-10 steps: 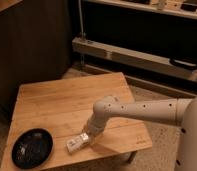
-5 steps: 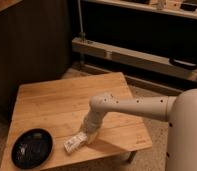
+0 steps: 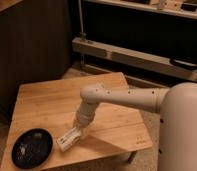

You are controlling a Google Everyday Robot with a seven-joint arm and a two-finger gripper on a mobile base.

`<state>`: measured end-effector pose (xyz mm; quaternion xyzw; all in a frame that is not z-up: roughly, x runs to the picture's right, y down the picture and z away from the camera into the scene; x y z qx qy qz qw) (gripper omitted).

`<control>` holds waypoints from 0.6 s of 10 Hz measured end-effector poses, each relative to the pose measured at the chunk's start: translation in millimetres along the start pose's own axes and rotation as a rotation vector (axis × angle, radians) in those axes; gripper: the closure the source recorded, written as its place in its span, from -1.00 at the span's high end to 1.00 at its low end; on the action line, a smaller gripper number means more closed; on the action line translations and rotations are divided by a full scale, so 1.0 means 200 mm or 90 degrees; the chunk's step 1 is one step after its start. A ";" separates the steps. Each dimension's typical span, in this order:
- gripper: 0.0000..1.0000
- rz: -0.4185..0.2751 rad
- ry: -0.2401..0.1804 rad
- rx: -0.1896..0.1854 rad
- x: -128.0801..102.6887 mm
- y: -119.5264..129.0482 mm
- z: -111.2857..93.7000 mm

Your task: Place the bottle in the ceramic bowl

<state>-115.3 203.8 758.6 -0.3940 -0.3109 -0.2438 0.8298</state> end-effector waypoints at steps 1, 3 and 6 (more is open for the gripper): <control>-1.00 -0.004 0.006 -0.009 -0.06 -0.05 -0.06; -1.00 -0.028 0.019 -0.037 -0.20 -0.18 -0.12; -1.00 -0.071 0.013 -0.064 -0.33 -0.25 -0.03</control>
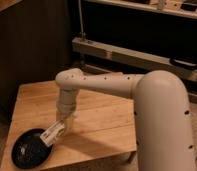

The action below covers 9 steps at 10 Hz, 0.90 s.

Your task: Place the bottle in the ceramic bowl

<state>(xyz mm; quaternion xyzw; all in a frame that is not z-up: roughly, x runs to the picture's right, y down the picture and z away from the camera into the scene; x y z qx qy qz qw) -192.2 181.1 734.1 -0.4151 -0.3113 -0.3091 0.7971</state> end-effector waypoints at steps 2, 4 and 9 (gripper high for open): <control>-1.00 -0.034 -0.011 -0.016 -0.08 -0.04 0.13; -1.00 -0.073 -0.020 -0.027 -0.16 -0.09 0.24; -1.00 -0.164 -0.003 -0.045 -0.41 -0.15 0.23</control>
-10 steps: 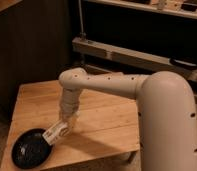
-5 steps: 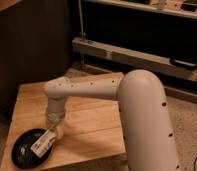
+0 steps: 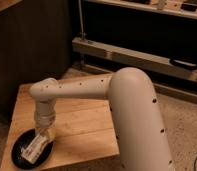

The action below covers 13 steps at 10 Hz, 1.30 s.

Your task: Place the bottle in the ceramic bowl

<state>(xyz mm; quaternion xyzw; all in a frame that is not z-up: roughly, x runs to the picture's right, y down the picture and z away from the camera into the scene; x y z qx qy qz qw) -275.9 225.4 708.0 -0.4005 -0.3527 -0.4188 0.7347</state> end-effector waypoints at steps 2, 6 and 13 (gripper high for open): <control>-0.97 -0.015 0.002 -0.011 -0.02 -0.03 0.03; -0.44 -0.037 0.002 0.006 0.05 -0.03 0.15; -0.44 -0.038 0.002 0.007 0.05 -0.04 0.16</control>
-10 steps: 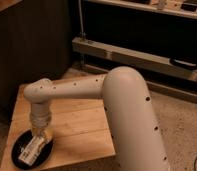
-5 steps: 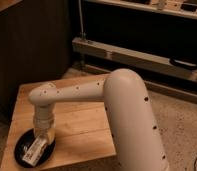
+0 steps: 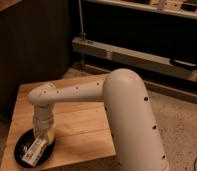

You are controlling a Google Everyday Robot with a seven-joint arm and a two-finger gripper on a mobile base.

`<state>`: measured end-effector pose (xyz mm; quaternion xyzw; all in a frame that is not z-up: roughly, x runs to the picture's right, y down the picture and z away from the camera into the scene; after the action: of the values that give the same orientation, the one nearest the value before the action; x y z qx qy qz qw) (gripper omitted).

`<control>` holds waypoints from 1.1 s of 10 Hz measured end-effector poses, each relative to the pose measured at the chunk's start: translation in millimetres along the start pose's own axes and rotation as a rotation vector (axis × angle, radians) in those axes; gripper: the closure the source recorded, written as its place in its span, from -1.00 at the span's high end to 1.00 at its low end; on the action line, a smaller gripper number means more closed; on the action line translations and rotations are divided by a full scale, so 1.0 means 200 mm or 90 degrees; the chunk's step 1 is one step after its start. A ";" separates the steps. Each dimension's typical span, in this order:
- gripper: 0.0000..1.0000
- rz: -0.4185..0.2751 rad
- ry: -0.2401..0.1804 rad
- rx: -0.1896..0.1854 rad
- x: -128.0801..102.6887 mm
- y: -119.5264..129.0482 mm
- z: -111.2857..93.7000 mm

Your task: Place the bottle in the ceramic bowl

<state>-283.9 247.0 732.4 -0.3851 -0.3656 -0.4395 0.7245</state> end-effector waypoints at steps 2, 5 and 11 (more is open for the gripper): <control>-0.44 0.000 0.000 0.000 0.00 0.00 0.00; -0.49 0.001 -0.001 -0.001 0.00 0.00 0.00; -0.50 0.001 -0.001 0.000 0.00 0.00 0.00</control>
<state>-283.5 247.6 732.9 -0.3860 -0.3655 -0.4388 0.7245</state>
